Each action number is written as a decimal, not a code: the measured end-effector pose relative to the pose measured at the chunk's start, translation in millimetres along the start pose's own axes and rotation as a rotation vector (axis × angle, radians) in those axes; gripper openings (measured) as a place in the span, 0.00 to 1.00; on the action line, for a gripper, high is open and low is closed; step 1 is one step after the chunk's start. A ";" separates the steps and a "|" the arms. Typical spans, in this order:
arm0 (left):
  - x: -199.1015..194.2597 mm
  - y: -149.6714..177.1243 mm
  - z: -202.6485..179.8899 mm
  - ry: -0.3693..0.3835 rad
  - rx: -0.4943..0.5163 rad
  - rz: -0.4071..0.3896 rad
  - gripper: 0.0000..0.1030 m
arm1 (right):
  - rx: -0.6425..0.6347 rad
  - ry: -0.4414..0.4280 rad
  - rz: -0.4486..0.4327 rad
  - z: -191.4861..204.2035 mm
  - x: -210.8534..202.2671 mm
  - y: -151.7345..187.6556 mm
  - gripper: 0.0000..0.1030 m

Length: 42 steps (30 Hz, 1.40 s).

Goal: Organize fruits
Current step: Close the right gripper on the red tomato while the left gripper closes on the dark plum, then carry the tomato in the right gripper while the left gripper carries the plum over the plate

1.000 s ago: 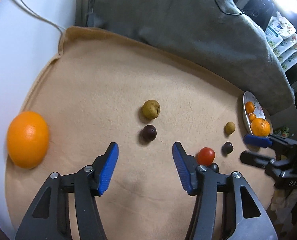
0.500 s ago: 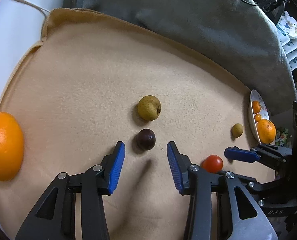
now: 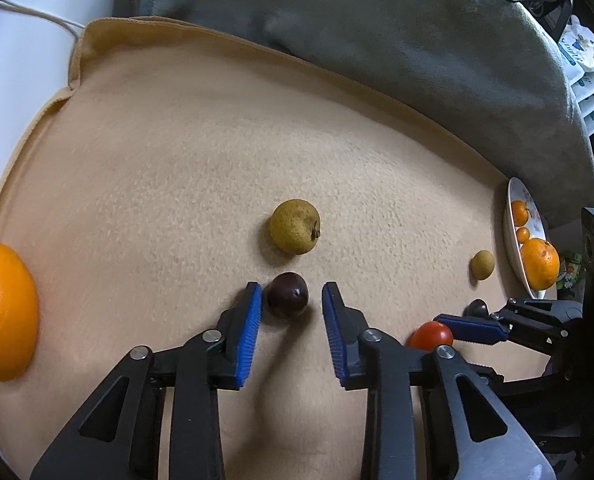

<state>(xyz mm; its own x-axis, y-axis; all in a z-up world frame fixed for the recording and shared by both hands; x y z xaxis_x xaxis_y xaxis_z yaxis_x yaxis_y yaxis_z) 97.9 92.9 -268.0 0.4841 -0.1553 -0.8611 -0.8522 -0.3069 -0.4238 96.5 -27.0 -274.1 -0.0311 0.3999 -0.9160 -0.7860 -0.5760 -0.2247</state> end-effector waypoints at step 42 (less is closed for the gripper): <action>-46.6 -18.2 -64.0 0.066 0.143 -0.055 0.18 | 0.104 0.055 -0.181 -55.4 -103.6 13.1 0.33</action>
<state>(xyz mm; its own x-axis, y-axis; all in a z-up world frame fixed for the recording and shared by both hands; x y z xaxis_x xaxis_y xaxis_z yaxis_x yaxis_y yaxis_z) 103.5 45.6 -202.1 0.5385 -0.2052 -0.8173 -0.8415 -0.1806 -0.5091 123.7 -115.5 -200.6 0.1475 0.4488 -0.8814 -0.8353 -0.4206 -0.3540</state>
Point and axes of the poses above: each gripper's, at about its wrist camera, not at the fingertips, and x roughly the way its jaws point, z to its left, y to its underside, the point moved 5 cm from there along x, roughly the way its jaws point, and after that the axes turned 8 degrees about -z, right-handed, at the moved point
